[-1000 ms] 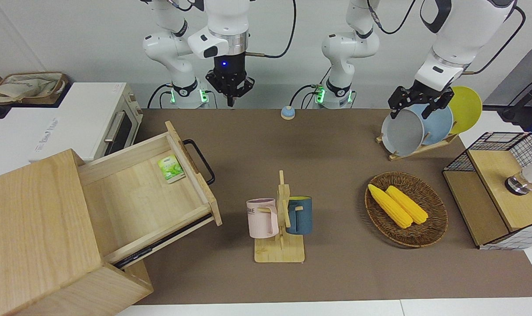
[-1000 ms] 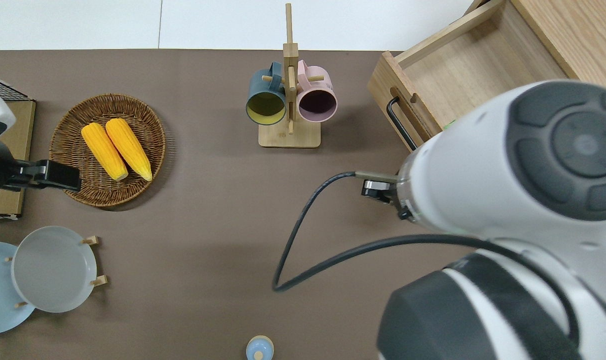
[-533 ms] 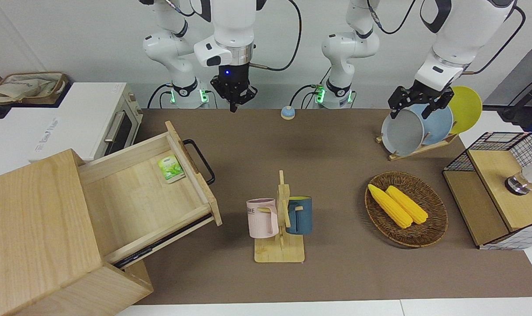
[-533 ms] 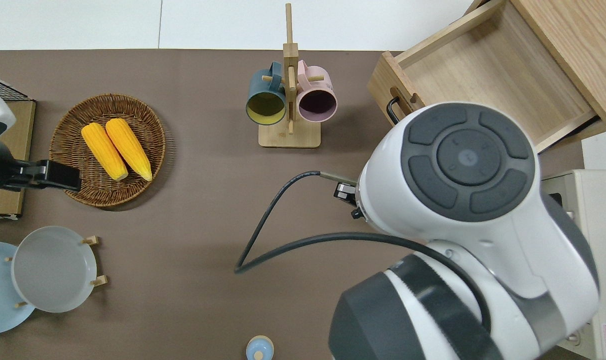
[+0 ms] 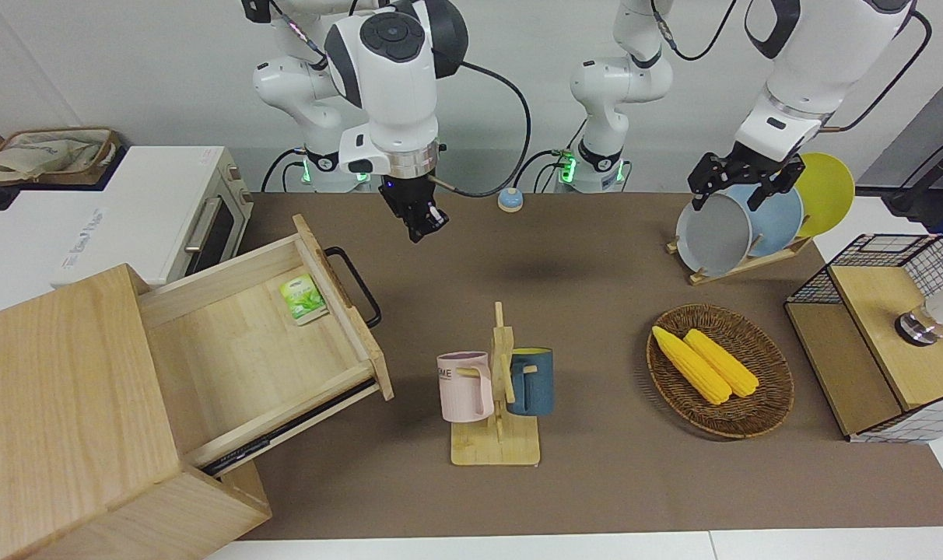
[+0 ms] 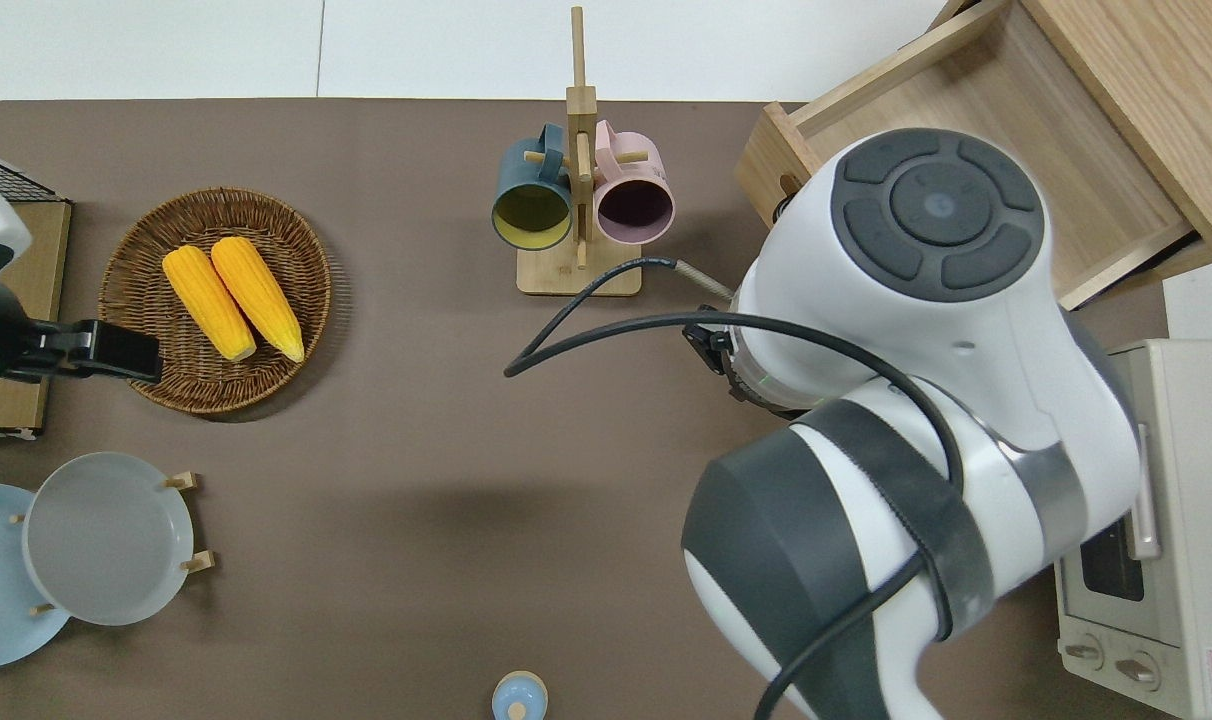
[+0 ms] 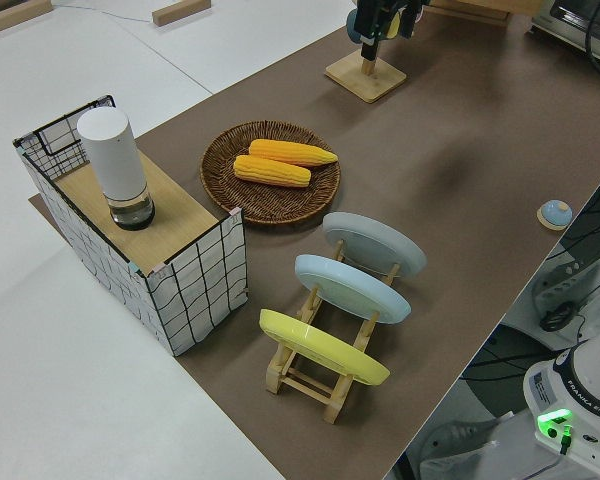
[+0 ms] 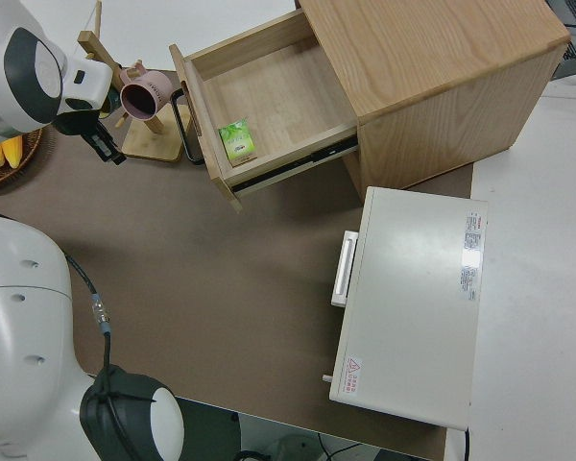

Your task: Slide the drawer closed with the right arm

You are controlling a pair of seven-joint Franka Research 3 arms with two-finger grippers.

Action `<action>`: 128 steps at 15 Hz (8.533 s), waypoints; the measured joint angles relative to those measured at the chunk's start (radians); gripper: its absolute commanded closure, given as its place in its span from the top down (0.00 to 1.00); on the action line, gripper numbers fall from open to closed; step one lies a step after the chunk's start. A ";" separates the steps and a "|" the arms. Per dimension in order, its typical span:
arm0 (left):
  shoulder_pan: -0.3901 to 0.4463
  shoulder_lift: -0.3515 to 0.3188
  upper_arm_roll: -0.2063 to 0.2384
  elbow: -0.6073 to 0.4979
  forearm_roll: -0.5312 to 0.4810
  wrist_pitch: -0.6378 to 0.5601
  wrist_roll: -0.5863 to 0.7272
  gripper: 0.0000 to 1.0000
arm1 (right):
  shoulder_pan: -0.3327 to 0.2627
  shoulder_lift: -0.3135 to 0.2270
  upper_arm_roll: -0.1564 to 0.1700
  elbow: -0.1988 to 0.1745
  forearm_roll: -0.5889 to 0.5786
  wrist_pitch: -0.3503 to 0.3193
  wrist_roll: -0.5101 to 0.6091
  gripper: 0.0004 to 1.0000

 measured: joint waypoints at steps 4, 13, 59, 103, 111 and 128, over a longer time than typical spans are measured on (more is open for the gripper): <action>0.000 0.000 0.000 0.000 0.000 0.000 0.000 0.99 | 0.002 0.023 0.002 -0.041 0.000 0.055 0.065 0.00; 0.000 0.000 0.000 0.000 0.000 0.000 0.000 0.99 | -0.004 0.054 -0.012 -0.045 -0.017 0.095 0.093 0.00; 0.000 0.000 0.000 0.000 0.000 0.000 0.000 0.99 | -0.366 0.179 -0.002 0.024 -0.066 0.298 -0.137 0.00; 0.000 0.000 0.000 0.000 0.000 0.000 0.000 0.99 | -0.515 0.251 0.111 0.122 -0.066 0.254 -0.350 0.00; 0.000 0.000 0.000 0.000 0.000 0.000 0.000 0.99 | -0.374 0.165 0.096 0.143 -0.065 0.049 -0.520 0.00; 0.000 0.000 0.000 0.000 0.000 0.000 0.000 0.99 | -0.206 -0.040 -0.203 0.005 0.012 -0.036 -1.080 0.00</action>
